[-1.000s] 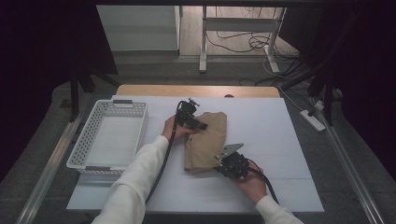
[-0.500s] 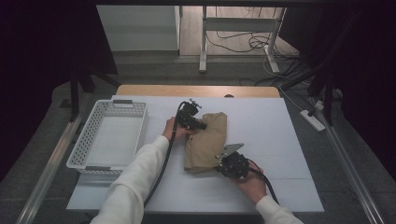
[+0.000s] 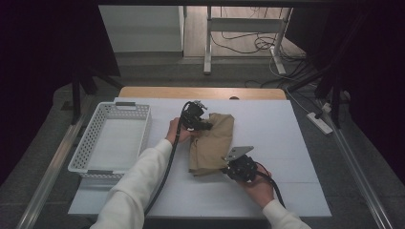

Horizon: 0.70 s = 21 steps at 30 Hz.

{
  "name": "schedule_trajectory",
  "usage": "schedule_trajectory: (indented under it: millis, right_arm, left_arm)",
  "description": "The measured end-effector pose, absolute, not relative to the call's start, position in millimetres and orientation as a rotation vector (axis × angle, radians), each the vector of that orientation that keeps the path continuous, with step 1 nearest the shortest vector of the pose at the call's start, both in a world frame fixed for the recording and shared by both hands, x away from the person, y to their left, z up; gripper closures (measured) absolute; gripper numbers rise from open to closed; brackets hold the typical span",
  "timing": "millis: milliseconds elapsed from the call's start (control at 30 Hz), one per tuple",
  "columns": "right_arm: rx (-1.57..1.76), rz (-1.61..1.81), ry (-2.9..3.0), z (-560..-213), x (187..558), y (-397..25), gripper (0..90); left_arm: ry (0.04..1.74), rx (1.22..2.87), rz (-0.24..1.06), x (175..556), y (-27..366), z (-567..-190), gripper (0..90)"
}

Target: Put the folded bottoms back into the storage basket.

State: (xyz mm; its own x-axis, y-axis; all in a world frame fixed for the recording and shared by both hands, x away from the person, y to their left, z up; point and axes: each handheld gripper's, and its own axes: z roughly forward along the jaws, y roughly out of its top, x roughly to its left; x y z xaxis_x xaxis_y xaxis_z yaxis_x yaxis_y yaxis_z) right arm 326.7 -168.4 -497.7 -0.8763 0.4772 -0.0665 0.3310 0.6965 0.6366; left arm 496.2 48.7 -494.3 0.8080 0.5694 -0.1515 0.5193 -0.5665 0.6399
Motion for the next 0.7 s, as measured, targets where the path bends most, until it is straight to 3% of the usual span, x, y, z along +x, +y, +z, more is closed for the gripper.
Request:
schedule_trajectory:
  millis: [700]
  right_arm:
    - [0.641, 1.043, 2.619, -488.4, 323.6, -174.2, 82.8]
  left_arm:
    - [0.797, 2.219, 0.133, 481.6, 64.1, -466.3, 71.7]
